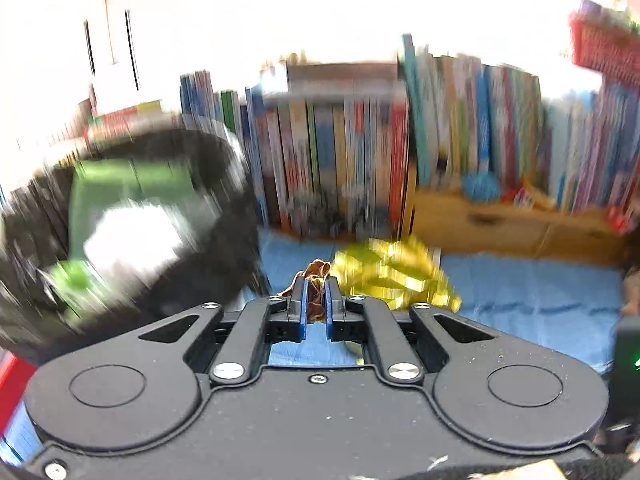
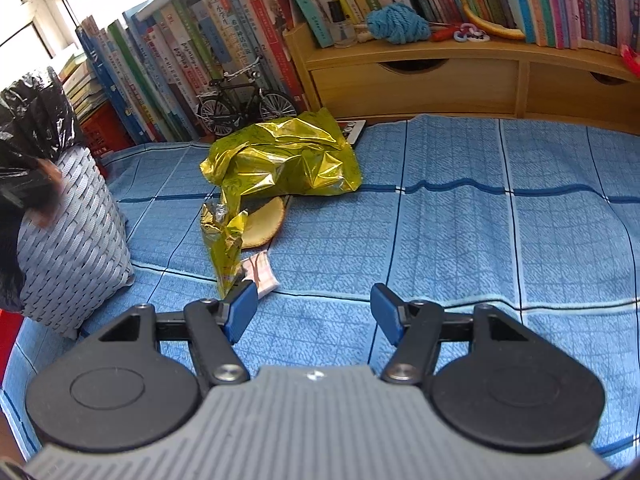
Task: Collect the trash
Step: 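Carry the brown wrapper with the left gripper and drop it into the bin, then lower the left gripper to the gold foil strip and grasp it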
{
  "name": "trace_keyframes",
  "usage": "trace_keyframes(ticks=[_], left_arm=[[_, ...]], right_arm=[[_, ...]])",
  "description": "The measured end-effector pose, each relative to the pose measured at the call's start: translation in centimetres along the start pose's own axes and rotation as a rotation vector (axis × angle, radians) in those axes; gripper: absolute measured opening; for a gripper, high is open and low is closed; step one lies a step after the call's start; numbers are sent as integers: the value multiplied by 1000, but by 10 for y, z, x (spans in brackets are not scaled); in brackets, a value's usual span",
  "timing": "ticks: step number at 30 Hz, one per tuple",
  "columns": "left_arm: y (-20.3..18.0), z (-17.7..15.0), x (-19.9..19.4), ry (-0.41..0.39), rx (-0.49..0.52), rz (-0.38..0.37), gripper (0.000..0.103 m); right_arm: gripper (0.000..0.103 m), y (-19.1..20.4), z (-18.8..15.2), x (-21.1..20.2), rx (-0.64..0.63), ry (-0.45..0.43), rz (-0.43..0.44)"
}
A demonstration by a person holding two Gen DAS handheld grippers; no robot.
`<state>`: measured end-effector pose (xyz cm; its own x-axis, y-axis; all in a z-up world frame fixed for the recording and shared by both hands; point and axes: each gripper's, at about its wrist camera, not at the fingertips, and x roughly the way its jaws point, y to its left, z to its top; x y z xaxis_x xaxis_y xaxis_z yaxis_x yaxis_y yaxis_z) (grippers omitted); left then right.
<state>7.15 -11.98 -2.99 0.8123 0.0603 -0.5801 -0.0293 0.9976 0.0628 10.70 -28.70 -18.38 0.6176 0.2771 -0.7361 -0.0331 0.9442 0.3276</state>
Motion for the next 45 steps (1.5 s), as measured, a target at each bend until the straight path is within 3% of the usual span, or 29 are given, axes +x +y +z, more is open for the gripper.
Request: trace_keyframes(ticks=[6,11,17,19,20,24,28,34,39,45], left_arm=[[37,43,-42,-114,-55,51,7],[80,57,-46,-144,-91,181,7],[116,44,-11,19,-136,220,13],[118,38,-10,35,-146,207,25],[117,35,-10,36,-143,200,37],[103,36,-18,15,-73,168,46],[78,42,-32,-26,-3,108,49],[40,39,-39,-23,65,-79,50],[5,15,-21,75,98,-186,49],[-9,-26,53,242,56,-201,43]], right_arm=[[75,3,-2,-1,10,-6,4],[75,13,-4,1,-6,-4,9],[75,22,-6,4,-26,0,15],[75,25,-6,4,-36,1,14],[75,26,-6,5,-42,1,13],[74,28,-5,7,-74,3,4],[70,27,-4,6,-93,-6,-7],[50,19,-5,4,-86,-12,-6],[49,15,-8,0,-107,-29,14],[48,15,-12,-3,-154,-44,11]])
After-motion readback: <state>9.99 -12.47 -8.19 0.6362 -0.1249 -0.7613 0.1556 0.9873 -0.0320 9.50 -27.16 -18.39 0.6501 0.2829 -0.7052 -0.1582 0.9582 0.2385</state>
